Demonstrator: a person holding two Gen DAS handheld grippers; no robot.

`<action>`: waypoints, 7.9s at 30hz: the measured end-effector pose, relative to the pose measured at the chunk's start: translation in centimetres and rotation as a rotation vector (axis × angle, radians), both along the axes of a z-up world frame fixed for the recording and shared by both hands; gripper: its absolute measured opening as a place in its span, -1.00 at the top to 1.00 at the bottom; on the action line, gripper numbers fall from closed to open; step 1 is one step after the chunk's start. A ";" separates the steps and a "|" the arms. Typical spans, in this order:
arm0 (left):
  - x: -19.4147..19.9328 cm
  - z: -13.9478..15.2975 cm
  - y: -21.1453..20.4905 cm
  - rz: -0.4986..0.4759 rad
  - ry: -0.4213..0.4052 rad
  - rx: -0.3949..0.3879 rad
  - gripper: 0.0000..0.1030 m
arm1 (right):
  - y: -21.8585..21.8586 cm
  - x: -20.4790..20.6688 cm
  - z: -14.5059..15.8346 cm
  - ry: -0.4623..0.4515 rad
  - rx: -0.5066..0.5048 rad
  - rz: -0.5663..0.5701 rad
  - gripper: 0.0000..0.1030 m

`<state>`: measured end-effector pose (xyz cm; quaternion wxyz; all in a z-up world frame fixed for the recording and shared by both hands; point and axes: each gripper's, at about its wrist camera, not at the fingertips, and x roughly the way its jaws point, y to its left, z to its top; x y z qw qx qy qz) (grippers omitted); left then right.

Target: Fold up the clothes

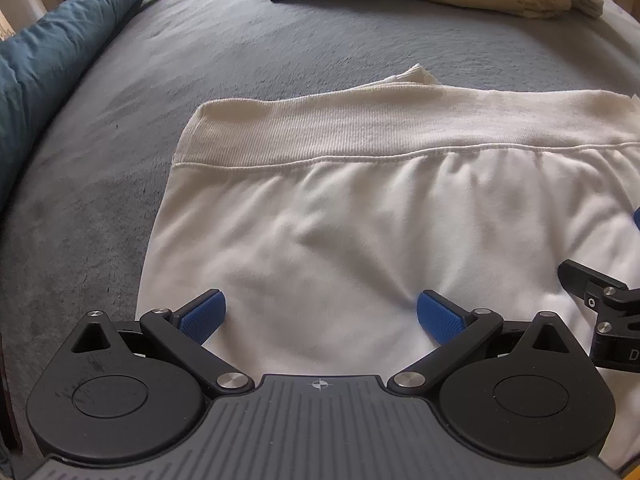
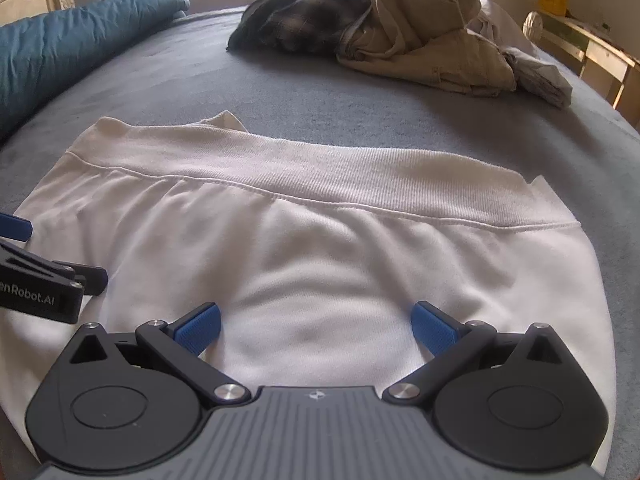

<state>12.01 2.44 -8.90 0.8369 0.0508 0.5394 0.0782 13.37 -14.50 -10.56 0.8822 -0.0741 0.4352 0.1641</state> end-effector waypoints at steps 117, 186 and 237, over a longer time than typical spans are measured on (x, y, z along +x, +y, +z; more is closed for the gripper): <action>-4.4 0.4 14.1 -0.008 -0.206 -0.673 0.73 | 0.6 -2.0 -0.5 -0.028 -0.017 0.063 -1.00; 7.4 -2.1 -14.9 -0.214 0.317 -1.109 -1.00 | -18.4 -10.4 0.3 0.025 0.322 -0.238 -1.00; -15.7 -1.3 -12.1 -1.102 -0.193 0.152 0.24 | -19.6 -7.5 -1.3 0.290 0.829 -0.524 0.21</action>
